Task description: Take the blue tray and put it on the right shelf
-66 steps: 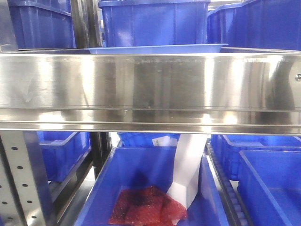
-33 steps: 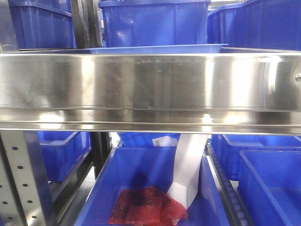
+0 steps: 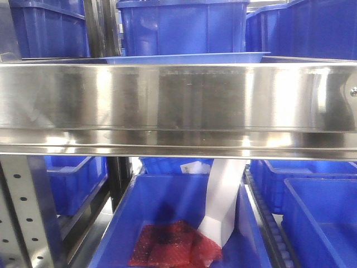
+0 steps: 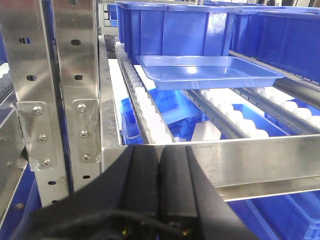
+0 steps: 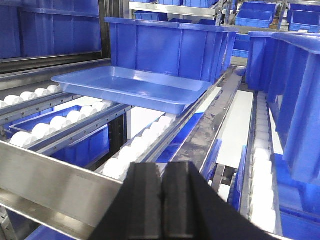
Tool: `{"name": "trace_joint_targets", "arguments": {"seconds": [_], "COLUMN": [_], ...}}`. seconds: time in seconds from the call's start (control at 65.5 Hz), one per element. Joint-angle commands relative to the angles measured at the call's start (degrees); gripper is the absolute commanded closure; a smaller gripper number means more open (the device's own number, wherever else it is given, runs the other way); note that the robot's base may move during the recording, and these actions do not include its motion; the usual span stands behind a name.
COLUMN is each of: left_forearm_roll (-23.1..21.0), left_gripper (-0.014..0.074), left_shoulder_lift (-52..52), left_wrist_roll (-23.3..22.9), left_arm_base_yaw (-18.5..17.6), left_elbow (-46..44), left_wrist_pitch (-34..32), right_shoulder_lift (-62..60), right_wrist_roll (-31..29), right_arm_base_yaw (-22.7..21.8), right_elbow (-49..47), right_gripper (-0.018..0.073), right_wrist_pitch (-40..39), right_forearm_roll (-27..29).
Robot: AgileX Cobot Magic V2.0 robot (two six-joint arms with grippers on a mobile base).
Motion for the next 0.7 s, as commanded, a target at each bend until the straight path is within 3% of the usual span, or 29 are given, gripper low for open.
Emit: {"name": "trace_joint_targets", "arguments": {"seconds": [0.0, 0.153, 0.32, 0.503, 0.687], "left_forearm_roll": [0.0, -1.5, -1.5, -1.5, -1.5], "left_gripper": [0.0645, 0.0645, 0.0645, 0.0645, 0.0645], "left_shoulder_lift": [0.5, 0.6, -1.0, -6.5, -11.7], "left_wrist_roll": [0.1, 0.1, 0.1, 0.1, 0.1], "left_arm_base_yaw": [-0.5, 0.1, 9.0, 17.6, 19.2], "left_elbow": [-1.5, -1.5, 1.0, 12.8, 25.7], "left_wrist_pitch": [-5.7, -5.7, -6.0, -16.3, -27.1], "right_shoulder_lift": [0.3, 0.3, 0.3, 0.3, 0.3], "right_wrist_roll": [-0.6, -0.6, -0.6, -0.6, -0.6], "right_arm_base_yaw": [0.1, 0.1, 0.1, 0.1, 0.1], "right_elbow": [-1.5, -1.5, -1.5, -1.5, -1.5], "right_gripper": [0.0503, 0.0503, 0.0503, 0.0503, 0.0503], "right_wrist_pitch": [-5.6, -5.6, -5.6, -5.6, -5.6], "right_forearm_roll": [-0.6, -0.6, -0.6, -0.6, -0.6]}}
